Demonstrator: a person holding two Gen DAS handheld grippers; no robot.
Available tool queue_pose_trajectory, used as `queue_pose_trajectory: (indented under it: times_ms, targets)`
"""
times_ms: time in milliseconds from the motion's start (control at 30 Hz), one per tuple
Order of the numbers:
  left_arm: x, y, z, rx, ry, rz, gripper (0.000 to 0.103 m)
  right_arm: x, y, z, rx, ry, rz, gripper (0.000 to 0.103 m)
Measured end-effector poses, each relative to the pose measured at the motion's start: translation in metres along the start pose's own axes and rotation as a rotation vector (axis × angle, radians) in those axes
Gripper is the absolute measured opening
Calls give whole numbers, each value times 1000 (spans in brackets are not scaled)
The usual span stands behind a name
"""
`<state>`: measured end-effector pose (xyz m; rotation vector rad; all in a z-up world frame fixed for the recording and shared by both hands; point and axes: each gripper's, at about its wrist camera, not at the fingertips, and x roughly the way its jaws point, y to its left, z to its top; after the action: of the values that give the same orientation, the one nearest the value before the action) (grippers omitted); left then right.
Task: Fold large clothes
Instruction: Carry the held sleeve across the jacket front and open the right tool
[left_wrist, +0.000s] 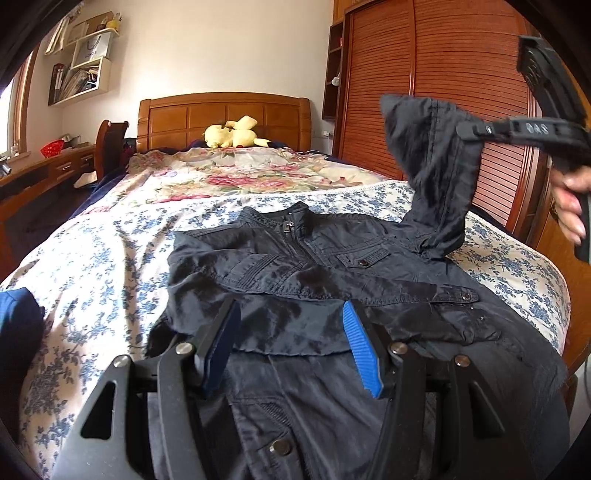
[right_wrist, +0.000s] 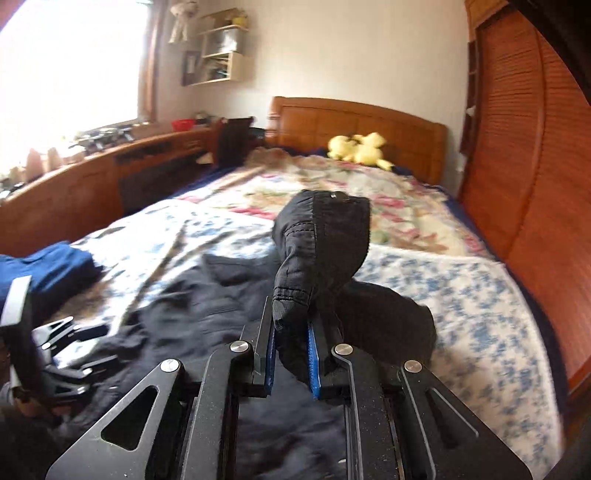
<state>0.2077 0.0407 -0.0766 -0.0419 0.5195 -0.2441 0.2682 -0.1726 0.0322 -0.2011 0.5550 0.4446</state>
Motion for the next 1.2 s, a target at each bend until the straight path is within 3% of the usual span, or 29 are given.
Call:
queue_pose_trajectory:
  times_ms: [300,600,800,933,1000,1200]
  targets:
    - [-13,22,-1,-32,4,36,57,5,49,-35,29,43,158,12]
    - [-7,27,-4,-38,25,45,57,39,56,-108,76,205,163,12]
    - [-1,21,-6,-26,36,41,57,34,60,-127,84,222,155,17]
    - [0,19,-5,-20,32,44,57,26,65,-124,76,220,142,26]
    - [-2,19,-4,-26,19,50,57,19,67,-122,54,194,142,40]
    - [-6,15,-1,-21,7,44,57,4,59,-117,27,139,93,47]
